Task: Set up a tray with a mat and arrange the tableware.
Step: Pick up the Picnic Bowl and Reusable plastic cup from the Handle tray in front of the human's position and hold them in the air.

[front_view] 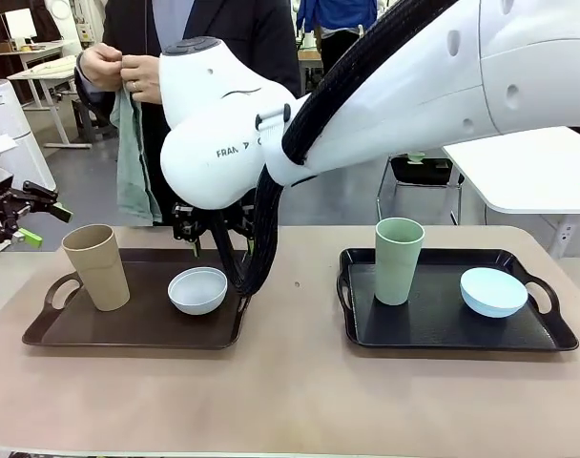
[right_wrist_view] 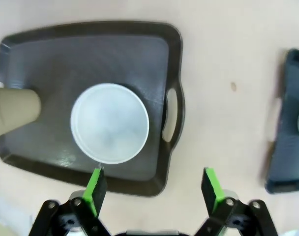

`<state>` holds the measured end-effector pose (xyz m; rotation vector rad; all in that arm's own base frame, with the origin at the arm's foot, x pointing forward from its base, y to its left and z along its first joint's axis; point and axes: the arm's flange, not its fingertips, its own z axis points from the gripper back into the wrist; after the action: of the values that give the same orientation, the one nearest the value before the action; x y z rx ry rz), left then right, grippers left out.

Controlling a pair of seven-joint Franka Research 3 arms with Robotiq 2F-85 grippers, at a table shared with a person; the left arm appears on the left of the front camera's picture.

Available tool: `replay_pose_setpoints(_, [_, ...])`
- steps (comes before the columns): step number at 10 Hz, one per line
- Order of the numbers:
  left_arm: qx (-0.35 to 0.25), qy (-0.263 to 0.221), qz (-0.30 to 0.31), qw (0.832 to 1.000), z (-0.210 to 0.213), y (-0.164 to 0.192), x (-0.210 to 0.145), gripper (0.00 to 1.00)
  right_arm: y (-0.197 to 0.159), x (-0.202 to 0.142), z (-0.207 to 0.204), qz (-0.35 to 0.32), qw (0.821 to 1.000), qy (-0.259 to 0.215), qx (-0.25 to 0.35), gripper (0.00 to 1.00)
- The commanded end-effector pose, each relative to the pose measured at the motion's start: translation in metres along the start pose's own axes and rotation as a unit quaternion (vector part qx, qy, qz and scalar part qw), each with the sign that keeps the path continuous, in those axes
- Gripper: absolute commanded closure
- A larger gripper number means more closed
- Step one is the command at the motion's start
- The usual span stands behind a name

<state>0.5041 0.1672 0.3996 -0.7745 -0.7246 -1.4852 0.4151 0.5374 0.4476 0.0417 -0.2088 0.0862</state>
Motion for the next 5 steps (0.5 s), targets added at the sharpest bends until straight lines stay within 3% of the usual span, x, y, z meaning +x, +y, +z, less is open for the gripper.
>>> replay_pose_setpoints(1, [0.009,0.011,0.022,1.0,-0.011,0.007,-0.007,0.0,0.006,0.002,-0.01,-0.001,1.0,-0.028,0.003,0.0])
replay_pose_setpoints(5, [-0.009,-0.002,0.024,1.0,-0.033,0.016,-0.03,0.0,0.01,0.008,-0.05,0.016,0.999,-0.023,0.026,0.0])
